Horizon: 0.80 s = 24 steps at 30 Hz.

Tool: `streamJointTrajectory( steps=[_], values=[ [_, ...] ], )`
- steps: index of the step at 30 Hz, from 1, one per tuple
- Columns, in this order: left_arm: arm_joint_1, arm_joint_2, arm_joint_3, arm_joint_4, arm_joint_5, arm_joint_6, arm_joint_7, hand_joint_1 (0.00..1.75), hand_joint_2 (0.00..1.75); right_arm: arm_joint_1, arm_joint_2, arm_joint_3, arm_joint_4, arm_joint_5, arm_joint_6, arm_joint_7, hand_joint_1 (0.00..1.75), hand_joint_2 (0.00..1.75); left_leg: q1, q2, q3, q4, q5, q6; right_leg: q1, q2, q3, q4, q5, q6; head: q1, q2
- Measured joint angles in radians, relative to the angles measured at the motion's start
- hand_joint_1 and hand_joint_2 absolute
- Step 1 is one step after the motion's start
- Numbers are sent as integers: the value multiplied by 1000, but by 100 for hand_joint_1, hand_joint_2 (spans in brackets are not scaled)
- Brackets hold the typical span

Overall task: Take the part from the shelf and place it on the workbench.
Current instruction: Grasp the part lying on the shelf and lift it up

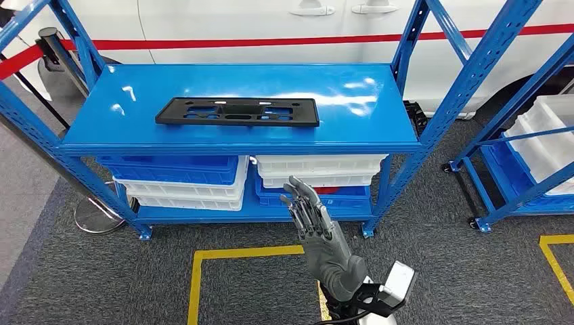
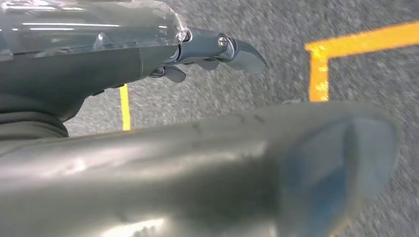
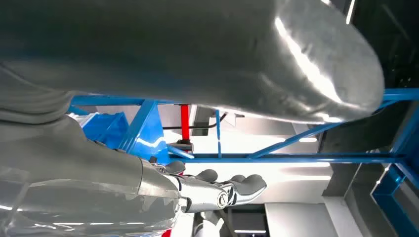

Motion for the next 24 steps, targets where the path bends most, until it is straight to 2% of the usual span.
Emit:
streamJointTrajectory(
  steps=[2,3,4,6,7,8,11,13,14,16,17,18,19,20,21,22,23,24],
  values=[
    [0,0,1,0,1,0,-5,0,0,-1,-2,4,0,2,-9,2,0,0,-1,0,0,1,0,0,0,0,-8,12,10,-1,0,0],
    [0,0,2,0,3,0,-9,0,0,-2,-3,8,0,2,-17,4,0,0,-2,-1,0,2,-1,0,0,0,-5,3,29,-2,0,0],
    [0,0,3,0,5,-1,-12,0,0,-4,-3,13,0,2,-23,8,0,0,-3,-2,2,3,-1,0,0,0,18,-47,64,-6,0,0],
    [-2,0,6,0,9,-4,-17,0,0,-10,-4,22,0,-6,-31,21,0,0,-6,-4,2,5,-4,-3,4,0,85,-188,128,-16,0,0],
    [-2,0,8,0,11,-6,-17,0,0,-13,-4,26,0,-13,-35,29,0,0,-7,-5,1,7,-4,-6,6,0,108,-238,144,-21,0,0],
    [-2,0,10,0,12,-7,-16,0,0,-14,-4,28,0,-20,-40,36,0,0,-9,-5,-1,7,-7,-11,9,0,117,-263,146,-25,0,0],
    [-3,-1,13,0,9,-6,-4,0,0,-17,-5,32,0,-37,-56,48,0,0,-9,-2,1,6,-22,-30,8,2,126,-279,130,-41,0,0],
    [-4,-1,13,0,3,-5,0,0,0,-18,-6,34,1,-44,-64,52,0,0,-7,0,-18,57,-47,-40,2,1,145,-291,125,-54,-3,0],
    [-3,-1,13,0,1,-5,2,0,0,-18,-7,35,2,-47,-66,53,0,0,-4,0,-45,113,-67,-44,2,-1,154,-293,123,-57,-3,0],
    [1,-1,13,0,0,-5,3,0,0,-17,-8,36,6,-50,-68,53,0,0,1,0,-125,243,-107,-51,2,-4,171,-293,111,-57,-5,0],
    [4,-1,13,0,0,-5,4,0,0,-17,-9,36,8,-50,-68,53,0,0,4,0,-155,280,-105,-54,3,-4,181,-293,102,-55,-5,0],
    [6,-1,13,0,0,-5,4,0,0,-16,-10,36,10,-51,-68,53,0,0,6,0,-169,281,-83,-56,2,-3,193,-293,93,-53,-5,0],
    [8,-1,13,0,0,-5,4,0,0,-16,-10,36,11,-51,-68,53,0,0,8,0,-163,241,-41,-57,2,-2,207,-293,82,-50,-5,0],
    [9,-2,13,0,0,-5,4,0,0,-16,-10,37,12,-52,-69,53,0,0,10,2,-145,174,9,-56,2,-2,221,-293,69,-47,-5,0],
    [11,-2,13,2,0,-5,6,0,0,-16,-10,37,13,-53,-70,54,0,0,9,3,-123,116,42,-53,2,-2,234,-293,57,-42,-4,0],
    [11,-2,13,3,-1,-5,8,0,0,-16,-11,37,14,-54,-74,57,0,0,6,4,-102,70,55,-48,2,-1,244,-293,45,-35,-4,0],
    [11,-2,13,4,-2,-5,11,0,0,-17,-11,38,15,-56,-78,61,0,0,2,5,-88,45,53,-40,1,-1,253,-296,35,-28,-4,0],
    [10,-1,13,5,-2,-5,15,0,0,-18,-12,39,16,-58,-83,65,0,0,-3,5,-78,41,37,-32,1,0,260,-296,32,-20,-3,0]
  ],
)
